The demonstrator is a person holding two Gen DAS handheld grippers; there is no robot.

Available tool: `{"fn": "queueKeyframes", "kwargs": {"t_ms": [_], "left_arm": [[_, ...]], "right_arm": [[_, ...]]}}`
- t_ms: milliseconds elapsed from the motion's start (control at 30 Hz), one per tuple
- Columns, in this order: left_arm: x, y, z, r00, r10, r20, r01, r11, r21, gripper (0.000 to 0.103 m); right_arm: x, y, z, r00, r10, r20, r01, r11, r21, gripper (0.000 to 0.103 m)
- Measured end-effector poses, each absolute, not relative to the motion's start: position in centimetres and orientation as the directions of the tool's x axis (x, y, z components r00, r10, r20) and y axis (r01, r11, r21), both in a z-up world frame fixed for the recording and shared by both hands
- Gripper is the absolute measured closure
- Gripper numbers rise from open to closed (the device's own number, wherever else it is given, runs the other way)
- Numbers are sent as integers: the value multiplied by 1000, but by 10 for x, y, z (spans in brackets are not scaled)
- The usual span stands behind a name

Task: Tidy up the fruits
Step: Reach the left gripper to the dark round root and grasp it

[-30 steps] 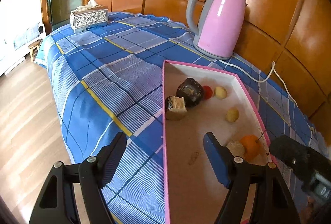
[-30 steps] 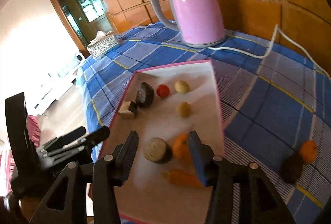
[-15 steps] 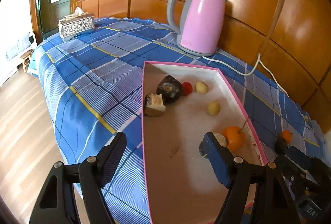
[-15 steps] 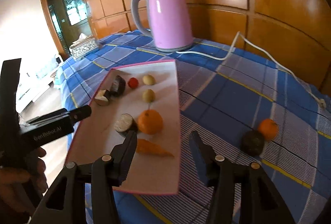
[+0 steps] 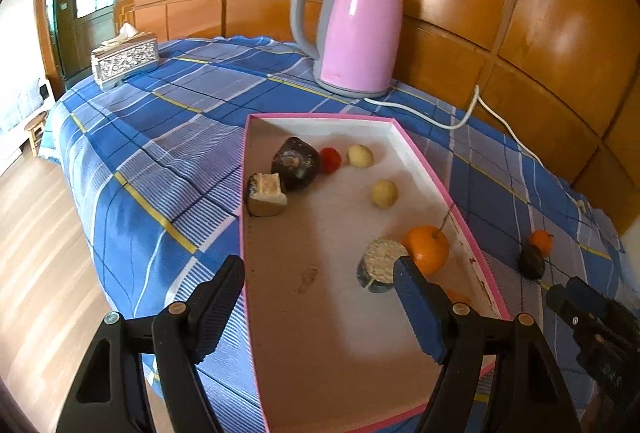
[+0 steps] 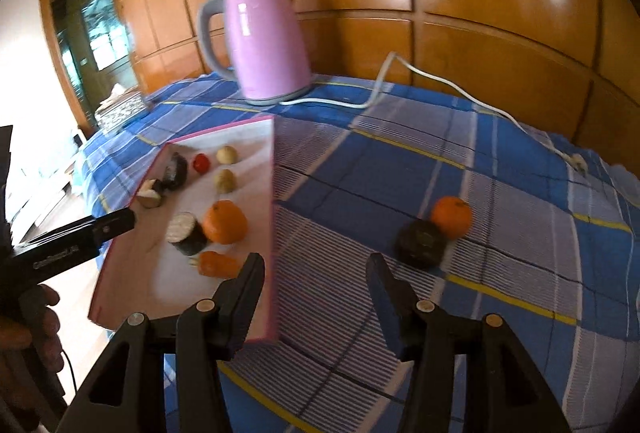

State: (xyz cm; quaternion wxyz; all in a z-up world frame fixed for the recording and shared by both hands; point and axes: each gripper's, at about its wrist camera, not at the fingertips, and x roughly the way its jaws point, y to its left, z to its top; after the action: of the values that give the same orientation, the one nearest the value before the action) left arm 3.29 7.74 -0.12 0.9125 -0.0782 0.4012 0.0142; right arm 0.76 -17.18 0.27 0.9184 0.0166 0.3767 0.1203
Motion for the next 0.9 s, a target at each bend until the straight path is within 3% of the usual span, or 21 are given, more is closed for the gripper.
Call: {"fn": "queueKeyframes", "kwargs": {"t_ms": [333, 567, 633, 900], "left_arm": [[32, 44, 9, 680, -130, -721, 45, 990, -136, 26], [36, -9, 27, 669, -248, -701, 232, 965, -120, 28], [40, -27, 26, 639, -289, -713, 293, 948, -122, 33], [67, -101, 14, 527, -359, -770, 455, 885, -101, 35]], "right_arm": [[-1, -226, -10, 705, 99, -703, -29, 994, 110, 50], [-13, -269, -20, 689, -7, -725, 114, 989, 98, 49], [-17, -281, -22, 683, -22, -731, 146, 984, 107, 49], [-23, -304, -26, 678, -39, -734, 192, 973, 126, 49]]}}
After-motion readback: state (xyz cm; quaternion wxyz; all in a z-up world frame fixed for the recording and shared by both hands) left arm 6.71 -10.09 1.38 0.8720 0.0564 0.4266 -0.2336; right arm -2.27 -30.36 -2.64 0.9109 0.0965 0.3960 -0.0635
